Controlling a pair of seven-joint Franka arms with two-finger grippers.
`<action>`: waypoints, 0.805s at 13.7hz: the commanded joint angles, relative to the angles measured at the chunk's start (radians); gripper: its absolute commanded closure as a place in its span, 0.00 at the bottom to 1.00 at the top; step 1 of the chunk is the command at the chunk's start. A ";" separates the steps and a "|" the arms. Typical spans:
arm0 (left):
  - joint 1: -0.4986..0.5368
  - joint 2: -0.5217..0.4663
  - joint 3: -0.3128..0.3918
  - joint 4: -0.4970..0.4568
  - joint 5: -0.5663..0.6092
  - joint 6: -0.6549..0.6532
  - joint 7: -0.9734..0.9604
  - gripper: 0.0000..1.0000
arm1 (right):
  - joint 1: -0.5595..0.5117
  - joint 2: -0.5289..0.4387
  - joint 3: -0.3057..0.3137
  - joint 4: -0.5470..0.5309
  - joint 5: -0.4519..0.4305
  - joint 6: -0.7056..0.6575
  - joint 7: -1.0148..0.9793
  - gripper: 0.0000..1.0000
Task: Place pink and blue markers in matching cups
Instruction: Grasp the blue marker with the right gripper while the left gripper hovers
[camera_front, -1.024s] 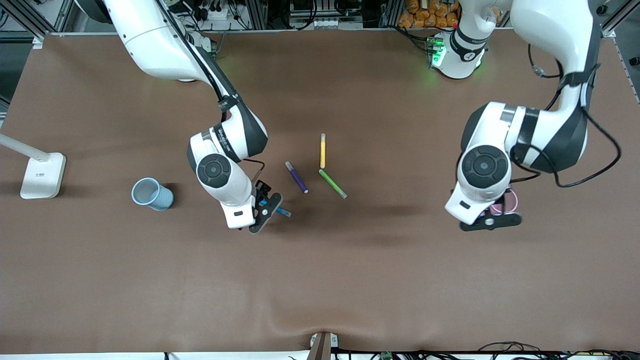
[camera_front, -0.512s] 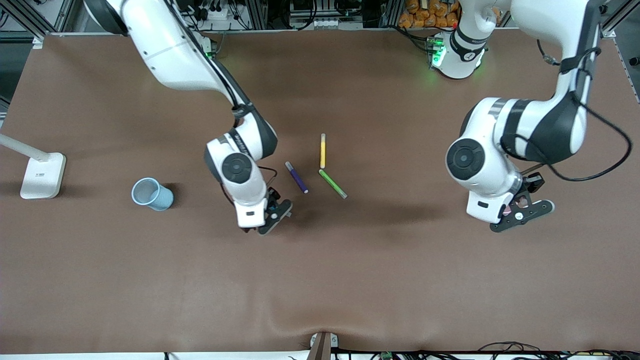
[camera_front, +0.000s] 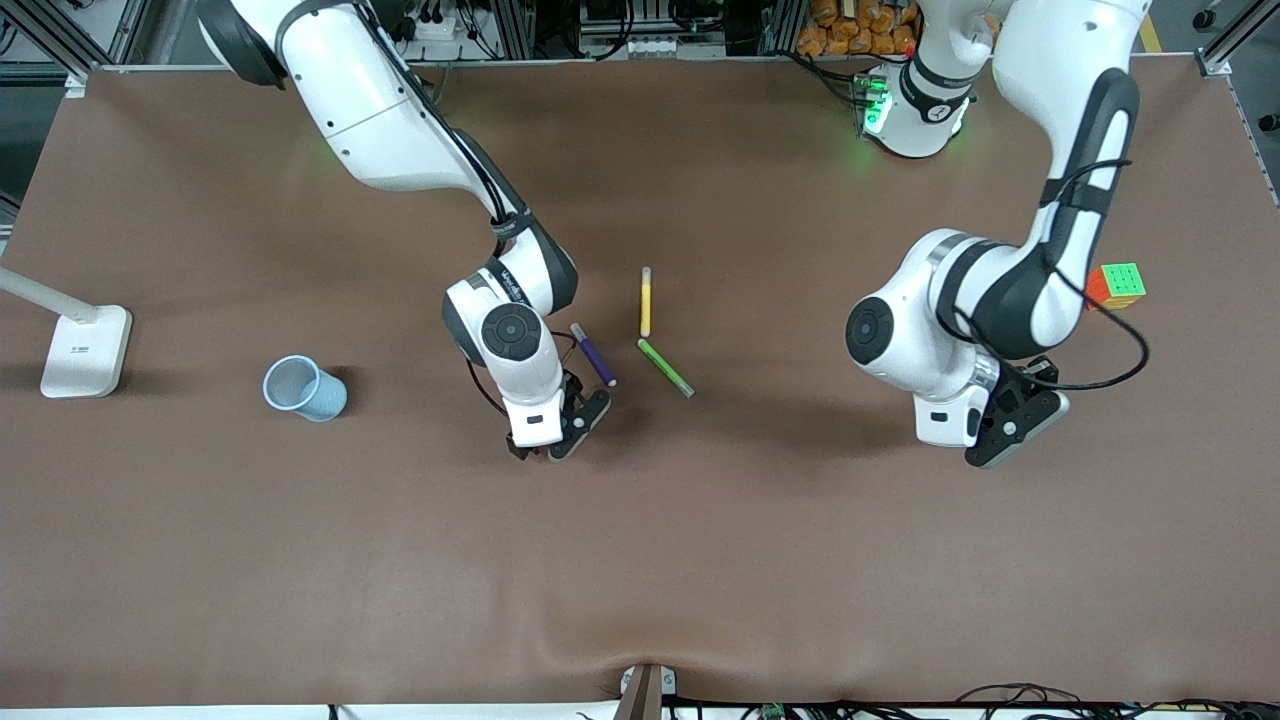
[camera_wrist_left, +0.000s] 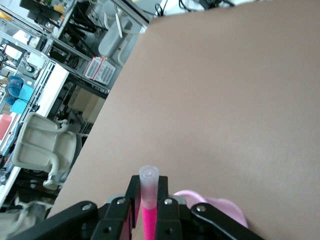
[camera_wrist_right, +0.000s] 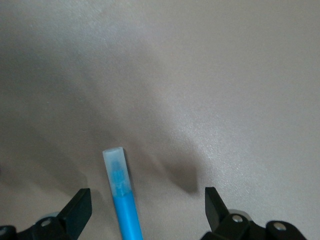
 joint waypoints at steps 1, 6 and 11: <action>-0.018 0.017 0.003 -0.037 0.074 0.017 -0.146 1.00 | 0.007 0.024 -0.003 0.034 -0.021 -0.005 0.024 0.00; 0.003 0.019 -0.004 -0.098 0.158 0.069 -0.212 1.00 | 0.021 0.035 0.000 0.051 -0.015 0.001 0.033 0.00; 0.005 0.039 -0.004 -0.094 0.164 0.073 -0.233 0.75 | 0.022 0.044 0.002 0.051 -0.012 0.009 0.033 0.00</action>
